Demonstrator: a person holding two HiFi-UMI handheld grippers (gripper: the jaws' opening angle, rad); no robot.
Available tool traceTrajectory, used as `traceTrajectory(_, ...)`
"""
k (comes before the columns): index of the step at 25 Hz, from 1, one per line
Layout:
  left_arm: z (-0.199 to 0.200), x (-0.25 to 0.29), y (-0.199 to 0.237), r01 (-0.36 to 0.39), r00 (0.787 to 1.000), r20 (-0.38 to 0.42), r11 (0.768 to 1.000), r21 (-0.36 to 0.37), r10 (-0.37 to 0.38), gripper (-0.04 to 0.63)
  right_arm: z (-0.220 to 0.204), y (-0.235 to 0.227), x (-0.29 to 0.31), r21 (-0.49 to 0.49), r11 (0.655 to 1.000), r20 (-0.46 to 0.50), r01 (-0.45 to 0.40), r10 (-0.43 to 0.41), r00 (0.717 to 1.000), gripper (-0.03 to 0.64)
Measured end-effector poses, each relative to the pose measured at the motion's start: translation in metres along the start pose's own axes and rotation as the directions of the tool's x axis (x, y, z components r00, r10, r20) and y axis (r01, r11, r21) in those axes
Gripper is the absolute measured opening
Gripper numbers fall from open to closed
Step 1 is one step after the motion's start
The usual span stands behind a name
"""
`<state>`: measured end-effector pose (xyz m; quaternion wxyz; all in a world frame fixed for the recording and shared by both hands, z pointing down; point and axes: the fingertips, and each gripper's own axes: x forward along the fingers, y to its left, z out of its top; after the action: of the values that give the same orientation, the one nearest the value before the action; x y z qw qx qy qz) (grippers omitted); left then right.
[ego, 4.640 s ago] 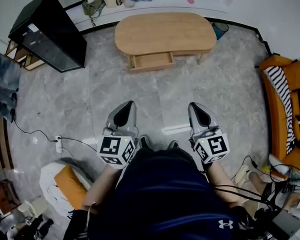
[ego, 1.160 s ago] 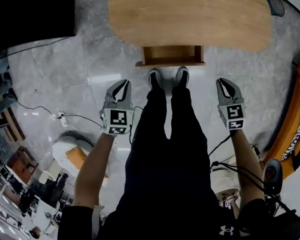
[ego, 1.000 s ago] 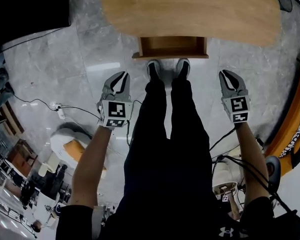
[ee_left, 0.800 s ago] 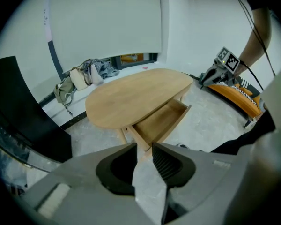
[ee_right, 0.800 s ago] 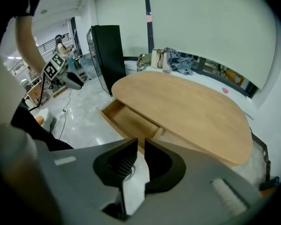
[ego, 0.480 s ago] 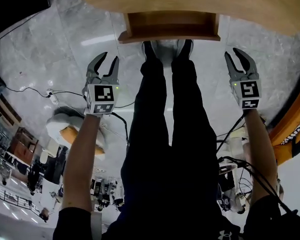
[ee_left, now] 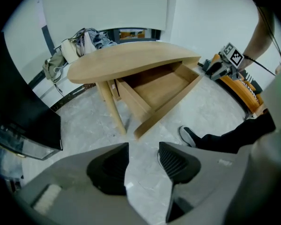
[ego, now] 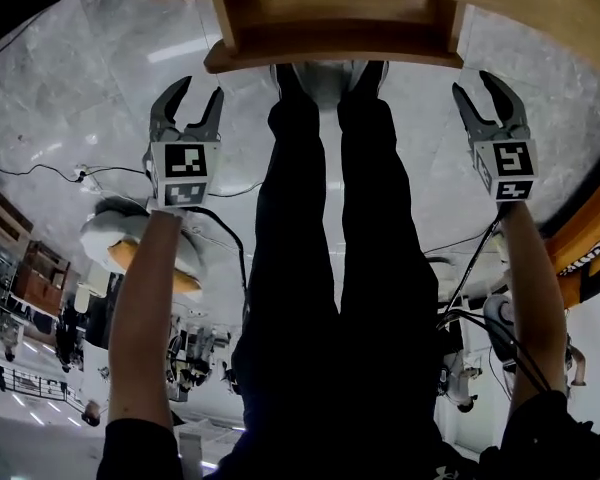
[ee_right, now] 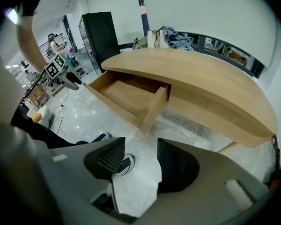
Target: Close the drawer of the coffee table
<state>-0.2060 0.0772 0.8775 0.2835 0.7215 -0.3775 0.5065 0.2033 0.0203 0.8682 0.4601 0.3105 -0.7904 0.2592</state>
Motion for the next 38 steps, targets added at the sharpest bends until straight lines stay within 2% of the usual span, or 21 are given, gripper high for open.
traceTrajectory(9,-0.004,0.04,0.002,-0.016,1.0,0.004,1.0,-0.018,0.016,0.212,-0.013,0.003,0.042,-0.067,0.998,0.009,-0.014,0.014,1.0,0.221)
traceTrajectory(14,0.001,0.054,0.003,-0.022,1.0,0.011,0.995,-0.098,0.023,0.212,-0.012,-0.002,0.066,-0.013,1.0,0.026,-0.009,0.009,1.0,0.216)
traceTrajectory(20,0.003,0.066,-0.003,-0.002,1.0,0.015,0.995,-0.097,0.004,0.202,-0.003,-0.01,0.077,0.025,1.0,0.038,-0.016,0.015,0.999,0.173)
traceTrajectory(24,0.002,0.066,0.001,-0.009,1.0,-0.001,0.995,-0.104,0.009,0.17,0.003,-0.005,0.08,0.04,0.999,0.045,-0.023,0.021,0.999,0.146)
traceTrajectory(28,0.002,0.063,0.01,-0.014,1.0,0.009,0.987,-0.162,0.016,0.111,0.003,-0.004,0.08,0.129,0.992,0.046,-0.011,0.005,0.999,0.143)
traceTrajectory(31,0.005,0.06,0.01,-0.015,1.0,0.02,0.985,-0.173,0.019,0.11,0.003,-0.004,0.078,0.148,0.989,0.043,0.0,-0.007,0.999,0.143)
traceTrajectory(38,0.014,0.046,0.009,-0.02,0.998,0.047,0.96,-0.28,0.035,0.109,0.009,-0.005,0.065,0.181,0.983,0.063,-0.013,0.002,0.998,0.14)
